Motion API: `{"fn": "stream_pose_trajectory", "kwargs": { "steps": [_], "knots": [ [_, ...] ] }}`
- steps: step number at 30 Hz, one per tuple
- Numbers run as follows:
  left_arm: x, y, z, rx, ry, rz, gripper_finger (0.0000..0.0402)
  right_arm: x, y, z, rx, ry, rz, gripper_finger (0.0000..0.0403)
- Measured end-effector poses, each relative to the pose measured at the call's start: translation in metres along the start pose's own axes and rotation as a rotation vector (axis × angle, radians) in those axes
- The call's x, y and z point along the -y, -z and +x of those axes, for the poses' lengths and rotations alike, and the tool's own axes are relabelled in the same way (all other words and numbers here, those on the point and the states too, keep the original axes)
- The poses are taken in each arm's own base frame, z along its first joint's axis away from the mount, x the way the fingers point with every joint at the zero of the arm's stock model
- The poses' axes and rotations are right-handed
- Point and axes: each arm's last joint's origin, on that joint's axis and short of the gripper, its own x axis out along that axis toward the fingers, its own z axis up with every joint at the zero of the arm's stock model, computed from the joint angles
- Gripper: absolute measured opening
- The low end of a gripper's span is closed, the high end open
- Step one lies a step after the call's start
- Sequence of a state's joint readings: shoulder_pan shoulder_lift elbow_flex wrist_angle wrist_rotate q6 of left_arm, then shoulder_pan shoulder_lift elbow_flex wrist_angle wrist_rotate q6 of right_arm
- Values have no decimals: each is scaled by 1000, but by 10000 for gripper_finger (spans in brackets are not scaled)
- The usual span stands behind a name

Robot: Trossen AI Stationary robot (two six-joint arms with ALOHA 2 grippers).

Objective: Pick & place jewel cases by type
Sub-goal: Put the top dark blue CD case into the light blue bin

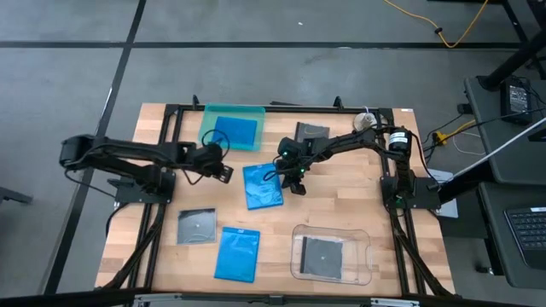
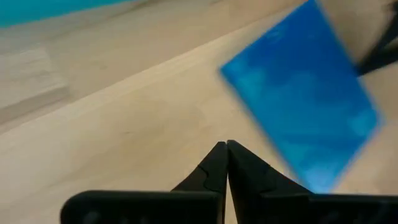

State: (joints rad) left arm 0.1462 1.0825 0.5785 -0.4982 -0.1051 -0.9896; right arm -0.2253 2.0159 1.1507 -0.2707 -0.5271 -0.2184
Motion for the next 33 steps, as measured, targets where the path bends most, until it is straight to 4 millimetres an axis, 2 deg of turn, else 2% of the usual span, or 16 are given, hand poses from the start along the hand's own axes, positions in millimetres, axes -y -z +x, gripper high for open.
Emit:
{"fn": "stream_pose_trajectory", "kwargs": {
  "steps": [4, 9, 17, 21, 25, 33],
  "knots": [
    [7, -1, -8, 33, 92, 2, 14, 0, -1, 0, -1, 23, -29, 9],
    [9, -1, -3, 29, 93, 6, 53, 1, -2, -1, 9, 32, -38, 9],
    [17, 5, 25, -50, 68, 12, 160, 1, -2, -1, 16, 38, -65, 9],
    [22, 8, 45, -63, 67, -9, 199, 2, -4, -1, 32, 57, -76, 9],
    [27, 10, 63, -98, 98, -30, 215, 3, -6, -1, 46, 88, -87, 9],
    [33, 16, 94, -151, 148, -74, 213, 3, -6, -1, 42, 88, -89, 9]
  ]
}}
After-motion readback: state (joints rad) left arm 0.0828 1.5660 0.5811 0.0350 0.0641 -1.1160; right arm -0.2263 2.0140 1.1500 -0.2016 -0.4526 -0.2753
